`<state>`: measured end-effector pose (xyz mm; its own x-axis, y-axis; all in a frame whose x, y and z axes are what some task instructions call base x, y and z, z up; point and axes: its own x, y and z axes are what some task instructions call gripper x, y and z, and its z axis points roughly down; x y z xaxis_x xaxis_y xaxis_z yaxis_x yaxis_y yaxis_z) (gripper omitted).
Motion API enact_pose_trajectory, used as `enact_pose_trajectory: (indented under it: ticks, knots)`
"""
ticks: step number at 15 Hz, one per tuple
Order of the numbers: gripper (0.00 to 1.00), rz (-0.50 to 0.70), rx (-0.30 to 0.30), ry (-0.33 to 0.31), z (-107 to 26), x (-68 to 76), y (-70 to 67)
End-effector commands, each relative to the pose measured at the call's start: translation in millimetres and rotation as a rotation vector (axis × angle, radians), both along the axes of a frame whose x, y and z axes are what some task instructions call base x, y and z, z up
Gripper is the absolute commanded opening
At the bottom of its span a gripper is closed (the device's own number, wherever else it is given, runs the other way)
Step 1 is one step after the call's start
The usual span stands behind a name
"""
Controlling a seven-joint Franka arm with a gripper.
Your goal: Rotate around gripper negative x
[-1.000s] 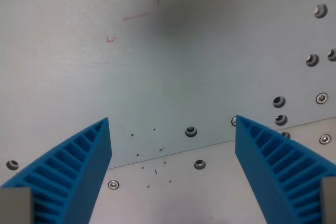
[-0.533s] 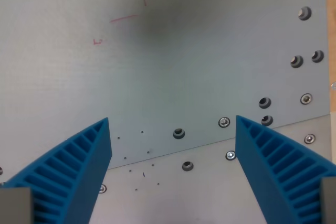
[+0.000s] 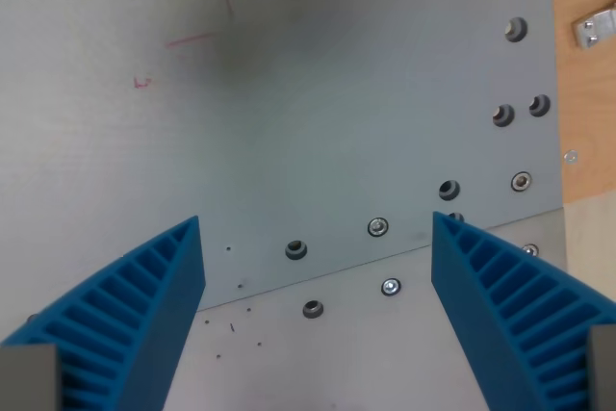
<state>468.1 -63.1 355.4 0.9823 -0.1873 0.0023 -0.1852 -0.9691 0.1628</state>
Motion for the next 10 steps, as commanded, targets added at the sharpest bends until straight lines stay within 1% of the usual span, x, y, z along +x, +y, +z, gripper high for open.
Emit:
enact_pose_trajectory:
  ticks: [1,10]
  knots:
    - [1.0,-0.025,-0.201,0.048,3.0,-0.5,3.0]
    - [1.0,-0.024,-0.304,0.069,3.0,-0.5,3.0]
